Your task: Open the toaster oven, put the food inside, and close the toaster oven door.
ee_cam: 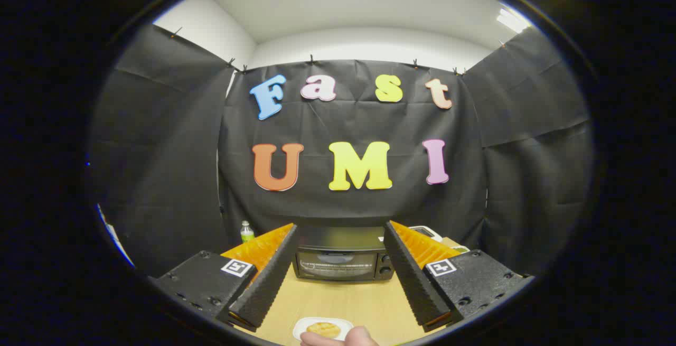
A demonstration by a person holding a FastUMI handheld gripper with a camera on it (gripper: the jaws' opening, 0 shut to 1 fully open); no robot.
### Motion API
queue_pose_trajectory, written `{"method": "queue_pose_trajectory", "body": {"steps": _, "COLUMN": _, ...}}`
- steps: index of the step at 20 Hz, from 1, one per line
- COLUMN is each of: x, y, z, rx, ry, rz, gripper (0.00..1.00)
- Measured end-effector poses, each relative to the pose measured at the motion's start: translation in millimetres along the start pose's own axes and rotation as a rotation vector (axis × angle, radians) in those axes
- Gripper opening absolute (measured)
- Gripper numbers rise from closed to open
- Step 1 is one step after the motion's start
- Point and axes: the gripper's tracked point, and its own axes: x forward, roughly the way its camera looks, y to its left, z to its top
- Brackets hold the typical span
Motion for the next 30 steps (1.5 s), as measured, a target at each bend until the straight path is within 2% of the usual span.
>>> {"method": "queue_pose_trajectory", "body": {"steps": 20, "x": 11.7, "y": -6.3, "z": -11.1, "rx": 0.017, "ry": 0.018, "rz": -0.014, "gripper": 1.0}}
{"method": "queue_pose_trajectory", "body": {"steps": 26, "x": 28.4, "y": -7.2, "z": -28.4, "rx": 0.012, "ry": 0.05, "rz": -0.006, "gripper": 1.0}}
{"method": "queue_pose_trajectory", "body": {"steps": 30, "x": 49.0, "y": -27.0, "z": -50.5, "rx": 0.008, "ry": 0.055, "rz": -0.045, "gripper": 1.0}}
